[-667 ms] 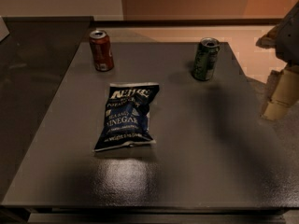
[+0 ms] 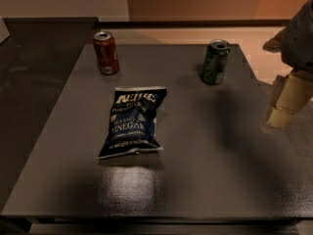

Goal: Pick blue chip bag

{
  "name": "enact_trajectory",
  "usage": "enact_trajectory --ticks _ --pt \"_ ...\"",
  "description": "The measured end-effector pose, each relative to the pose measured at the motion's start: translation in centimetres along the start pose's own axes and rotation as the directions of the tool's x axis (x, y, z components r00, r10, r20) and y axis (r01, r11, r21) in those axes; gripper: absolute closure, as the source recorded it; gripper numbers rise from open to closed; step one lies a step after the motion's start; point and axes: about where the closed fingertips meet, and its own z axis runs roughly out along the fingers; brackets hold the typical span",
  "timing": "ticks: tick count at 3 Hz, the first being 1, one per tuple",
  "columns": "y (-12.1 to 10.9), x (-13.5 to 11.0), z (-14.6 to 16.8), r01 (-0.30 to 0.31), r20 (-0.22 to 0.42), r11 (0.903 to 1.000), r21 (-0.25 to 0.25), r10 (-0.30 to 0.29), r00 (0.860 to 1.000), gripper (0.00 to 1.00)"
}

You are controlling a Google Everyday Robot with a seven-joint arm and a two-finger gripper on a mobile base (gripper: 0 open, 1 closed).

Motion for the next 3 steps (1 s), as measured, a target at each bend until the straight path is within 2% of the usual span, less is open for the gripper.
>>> enact_trajectory --ticks 1,2,3 --pt "1.4 -2.2 1.1 -0.033 0.044 0.9992 -0.025 0.034 0.998 0.0" --pt "3.0 -5.3 2.7 -0.075 0.061 0.9956 -0.056 0.078 0.995 0.0" --pt "4.2 -8.4 4.5 -0.138 0.043 0.9875 -0.076 0.142 0.989 0.0"
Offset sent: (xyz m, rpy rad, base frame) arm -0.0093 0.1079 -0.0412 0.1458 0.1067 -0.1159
